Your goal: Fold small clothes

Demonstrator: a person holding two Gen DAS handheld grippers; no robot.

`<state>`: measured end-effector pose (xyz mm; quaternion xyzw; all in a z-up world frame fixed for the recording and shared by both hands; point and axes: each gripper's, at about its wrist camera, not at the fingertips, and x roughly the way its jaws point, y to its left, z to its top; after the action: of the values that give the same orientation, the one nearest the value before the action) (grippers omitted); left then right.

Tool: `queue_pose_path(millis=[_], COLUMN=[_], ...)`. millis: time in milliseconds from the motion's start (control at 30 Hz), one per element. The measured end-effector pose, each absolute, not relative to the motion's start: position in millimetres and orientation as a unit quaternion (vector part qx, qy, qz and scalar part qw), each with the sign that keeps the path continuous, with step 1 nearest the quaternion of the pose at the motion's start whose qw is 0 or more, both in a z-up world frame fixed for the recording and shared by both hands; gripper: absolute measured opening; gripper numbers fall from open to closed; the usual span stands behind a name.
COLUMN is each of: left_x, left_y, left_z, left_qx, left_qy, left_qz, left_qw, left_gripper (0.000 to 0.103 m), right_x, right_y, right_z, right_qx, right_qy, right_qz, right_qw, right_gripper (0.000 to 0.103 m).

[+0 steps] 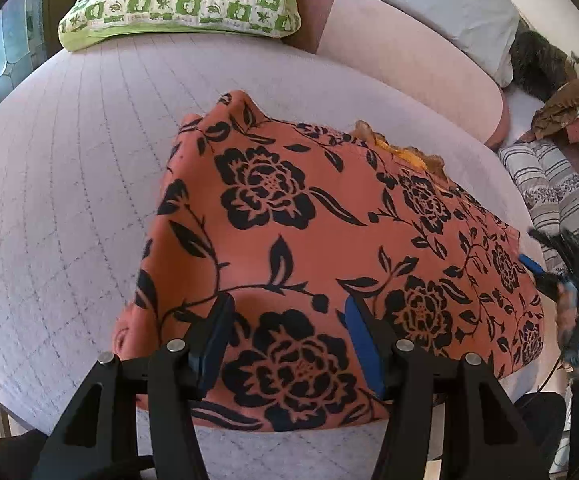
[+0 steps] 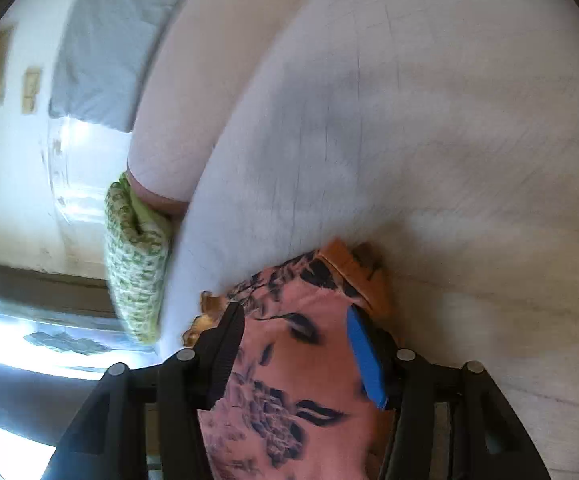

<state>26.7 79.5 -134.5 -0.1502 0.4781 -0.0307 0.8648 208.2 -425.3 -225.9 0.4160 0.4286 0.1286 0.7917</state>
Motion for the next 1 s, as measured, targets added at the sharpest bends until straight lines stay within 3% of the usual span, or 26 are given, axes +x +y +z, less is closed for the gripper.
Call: queue_pose_path(millis=[267, 467, 667, 700, 767, 800, 1000], left_x=[39, 24, 17, 17, 16, 16, 16], left_y=[72, 80, 84, 84, 83, 82, 77], left_z=[-141, -137, -142, -142, -144, -145, -145], left_qx=[-0.163, -0.177, -0.162, -0.160, -0.150, -0.148, -0.129], left_qy=[0.469, 0.448, 0.437, 0.435, 0.435, 0.434, 0.431], left_qz=[-0.038, -0.052, -0.050, -0.052, -0.052, -0.052, -0.052], left_qw=[0.867, 0.875, 0.884, 0.884, 0.886, 0.887, 0.891], left_gripper=[0.058, 0.060, 0.060, 0.060, 0.060, 0.060, 0.061], right_x=[109, 31, 40, 42, 49, 45, 45], right_y=[-409, -426, -411, -413, -404, -404, -399], right_z=[-207, -254, -280, -281, -283, -279, -274], right_qx=[0.339, 0.489, 0.565, 0.566, 0.573, 0.562, 0.470], right_qy=[0.485, 0.468, 0.433, 0.426, 0.428, 0.428, 0.448], right_qz=[0.156, 0.120, 0.113, 0.099, 0.066, 0.048, 0.024], right_qw=[0.791, 0.726, 0.693, 0.699, 0.696, 0.706, 0.760], right_gripper=[0.068, 0.068, 0.068, 0.066, 0.031, 0.024, 0.023])
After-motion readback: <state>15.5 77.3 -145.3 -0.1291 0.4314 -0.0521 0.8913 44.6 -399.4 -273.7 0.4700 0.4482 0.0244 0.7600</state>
